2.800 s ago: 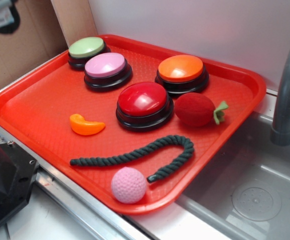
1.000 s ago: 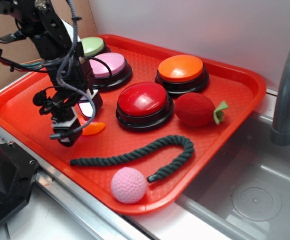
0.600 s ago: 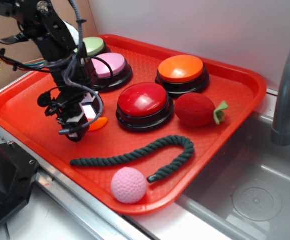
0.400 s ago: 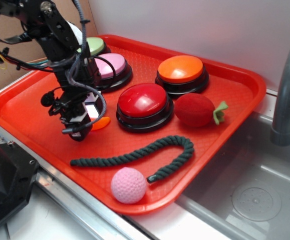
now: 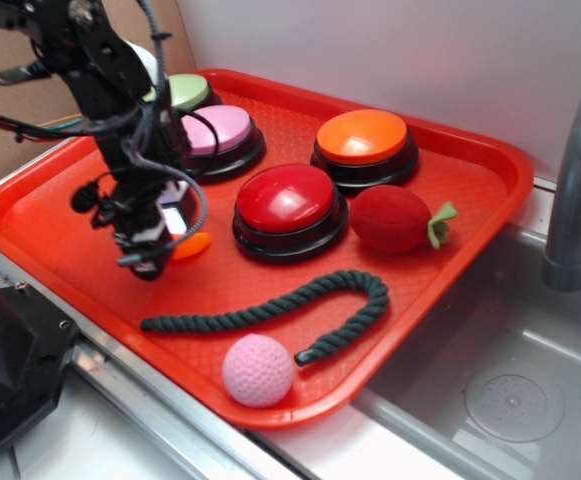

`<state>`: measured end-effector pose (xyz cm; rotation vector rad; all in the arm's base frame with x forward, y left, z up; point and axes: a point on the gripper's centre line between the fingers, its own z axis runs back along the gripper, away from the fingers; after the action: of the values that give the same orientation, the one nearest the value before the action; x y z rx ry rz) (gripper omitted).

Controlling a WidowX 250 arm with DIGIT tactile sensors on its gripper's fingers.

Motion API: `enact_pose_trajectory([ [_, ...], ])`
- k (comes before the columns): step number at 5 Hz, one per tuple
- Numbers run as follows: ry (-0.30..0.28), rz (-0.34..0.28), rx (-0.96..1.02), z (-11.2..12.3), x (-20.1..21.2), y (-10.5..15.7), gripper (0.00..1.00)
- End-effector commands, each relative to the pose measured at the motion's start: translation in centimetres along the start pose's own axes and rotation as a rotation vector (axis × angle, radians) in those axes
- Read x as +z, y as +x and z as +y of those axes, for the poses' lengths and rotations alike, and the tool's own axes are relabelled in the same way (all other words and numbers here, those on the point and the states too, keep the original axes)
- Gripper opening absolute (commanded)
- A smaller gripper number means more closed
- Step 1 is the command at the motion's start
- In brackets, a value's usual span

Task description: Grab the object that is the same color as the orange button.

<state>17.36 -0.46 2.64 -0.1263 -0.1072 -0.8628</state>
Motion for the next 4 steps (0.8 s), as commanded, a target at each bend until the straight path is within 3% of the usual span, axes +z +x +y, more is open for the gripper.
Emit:
enact_pose_trajectory([
  [1, 0.11, 0.035, 0.325, 0.3, 5.9, 0.8, 0.0],
  [2, 0.119, 0.048, 0.532, 0.5, 9.1, 0.8, 0.0],
  [4, 0.079, -0.005, 0.819, 1.8, 14.8, 0.3, 0.0],
])
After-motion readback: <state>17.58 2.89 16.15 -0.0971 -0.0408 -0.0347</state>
